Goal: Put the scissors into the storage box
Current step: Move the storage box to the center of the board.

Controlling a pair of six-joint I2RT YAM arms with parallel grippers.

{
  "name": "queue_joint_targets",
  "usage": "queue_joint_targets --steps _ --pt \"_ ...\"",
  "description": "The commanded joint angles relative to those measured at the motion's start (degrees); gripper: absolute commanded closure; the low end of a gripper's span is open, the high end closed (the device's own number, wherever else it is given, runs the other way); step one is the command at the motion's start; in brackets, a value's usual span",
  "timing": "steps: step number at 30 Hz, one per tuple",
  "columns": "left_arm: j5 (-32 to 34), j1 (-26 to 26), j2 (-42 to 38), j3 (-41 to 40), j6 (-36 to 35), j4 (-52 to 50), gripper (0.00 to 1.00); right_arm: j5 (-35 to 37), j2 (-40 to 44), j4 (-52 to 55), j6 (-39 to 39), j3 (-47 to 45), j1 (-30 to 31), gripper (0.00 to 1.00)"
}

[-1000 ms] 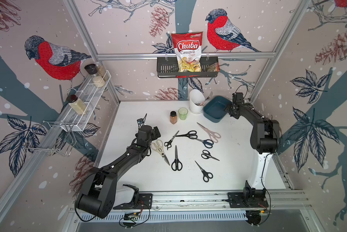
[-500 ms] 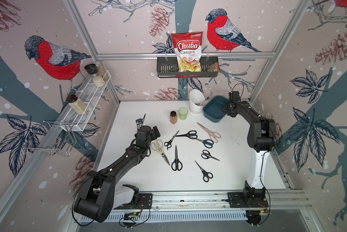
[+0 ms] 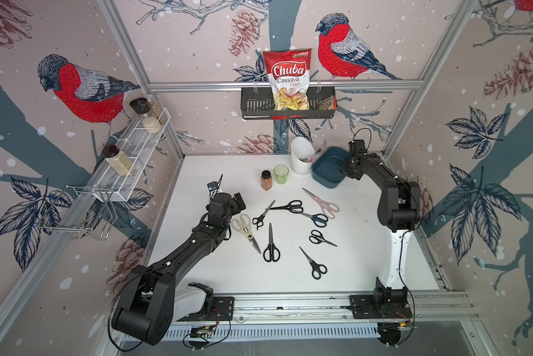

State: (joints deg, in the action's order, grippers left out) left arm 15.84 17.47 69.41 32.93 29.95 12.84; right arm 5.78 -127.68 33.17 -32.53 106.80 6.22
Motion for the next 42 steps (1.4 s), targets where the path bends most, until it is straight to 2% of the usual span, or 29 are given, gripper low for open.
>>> queue_joint_targets --steps 1,4,11,16,22,27,32,33,34,36,38,42 --pt "1.21 0.02 -0.54 -0.06 -0.12 -0.45 0.03 0.41 -0.15 1.16 -0.12 0.25 0.02 0.93" --pt "1.67 0.02 -0.93 -0.17 -0.10 -0.54 0.03 0.54 0.31 1.28 0.08 -0.06 0.02 0.98" --pt "1.46 0.03 -0.71 -0.24 0.11 -0.41 0.03 4.38 7.22 1.89 4.43 -4.99 -0.20 1.00" --pt "-0.51 0.02 0.33 0.12 0.69 -0.10 0.03 6.92 17.02 1.28 8.93 -16.04 -2.65 1.00" --pt "-3.40 0.03 2.51 1.25 1.67 0.09 0.03 5.21 30.02 -2.61 9.15 -34.18 -5.52 1.00" --pt "-6.29 0.11 4.24 2.78 2.19 -0.71 0.03 6.77 34.36 -2.63 9.87 -43.03 -5.72 1.00" --pt "-7.74 0.24 4.60 3.15 2.51 -1.05 0.03 8.34 36.51 -2.47 10.55 -46.89 -7.17 1.00" --pt "-8.01 0.22 4.60 3.13 2.63 -1.07 0.03 7.83 36.99 -2.57 10.81 -47.11 -7.35 0.97" --pt "-8.22 0.24 4.68 3.26 2.61 -1.19 0.03 7.40 37.27 -2.49 11.20 -47.08 -7.38 0.90" --pt "-8.61 0.26 4.77 3.62 2.41 -1.78 0.03 7.10 38.00 -1.83 11.79 -46.16 -7.05 0.65" --pt "-8.95 0.29 4.86 4.29 2.31 -2.66 0.03 8.40 38.50 -0.83 12.28 -44.74 -5.76 0.54" --pt "-9.85 0.32 5.04 5.50 1.57 -4.30 0.03 13.80 38.34 2.88 12.48 -39.93 0.62 0.47"
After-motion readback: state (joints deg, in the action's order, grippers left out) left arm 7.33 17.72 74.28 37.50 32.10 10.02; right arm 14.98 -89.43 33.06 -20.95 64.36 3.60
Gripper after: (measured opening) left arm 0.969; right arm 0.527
